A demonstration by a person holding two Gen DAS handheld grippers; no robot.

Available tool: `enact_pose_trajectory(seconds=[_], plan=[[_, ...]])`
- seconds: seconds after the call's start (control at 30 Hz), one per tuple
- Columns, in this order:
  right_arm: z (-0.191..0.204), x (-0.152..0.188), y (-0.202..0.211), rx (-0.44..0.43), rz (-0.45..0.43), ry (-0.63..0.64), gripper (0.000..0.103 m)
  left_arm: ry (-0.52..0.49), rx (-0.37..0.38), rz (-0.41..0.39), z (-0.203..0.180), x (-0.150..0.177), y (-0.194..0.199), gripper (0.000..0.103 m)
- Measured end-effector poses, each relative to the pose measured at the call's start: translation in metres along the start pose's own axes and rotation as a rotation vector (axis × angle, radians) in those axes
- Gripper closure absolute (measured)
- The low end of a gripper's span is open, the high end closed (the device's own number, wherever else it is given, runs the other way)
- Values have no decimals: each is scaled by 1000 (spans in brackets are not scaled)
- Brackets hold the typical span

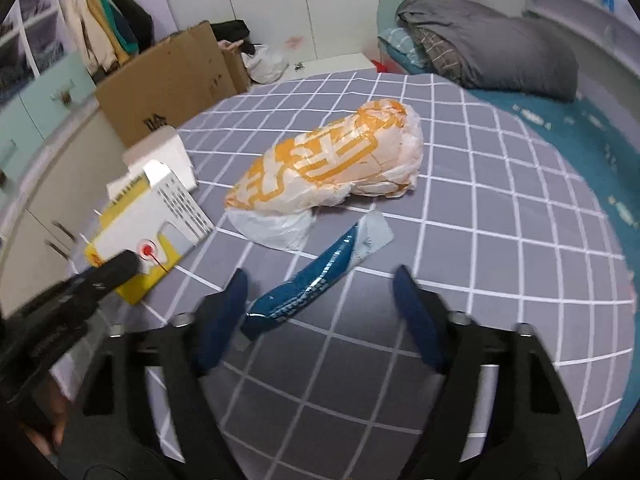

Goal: Collect trash
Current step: 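Grasp the yellow-white carton with the left tool while the right tool grasps the blue tube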

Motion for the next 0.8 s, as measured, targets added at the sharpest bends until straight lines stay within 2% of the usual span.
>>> enact_pose_trajectory(seconds=[0.03, 0.07, 0.17, 0.47, 0.6, 0.8], plan=[[-2, 1, 0, 16, -1, 8, 57, -5, 9, -9, -2, 1, 3, 96], [-5, 1, 1, 28, -1, 8, 75, -5, 24, -19, -4, 2, 8, 100], [-17, 3, 3, -9, 7, -36, 89, 16, 61, -34, -5, 3, 19, 100], [-19, 17, 29, -116, -11, -90, 92, 27, 125, -92, -9, 10, 61, 100], [-3, 17, 48, -165, -37, -73, 92, 30, 102, -124, 1, 13, 86, 100], [48, 14, 72, -261, -67, -1, 92, 69, 25, -144, 29, 17, 125, 100]])
Point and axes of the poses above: each gripper's, at about its wrist camera, not at the fingertips, and y roughly against the way its jaws point, z to its left, x to its underside, the point moved 2 cm from there along -y, roughly the way its jaws point, and after that the axes turned 1 degree about -z, right-handed, at the moved point
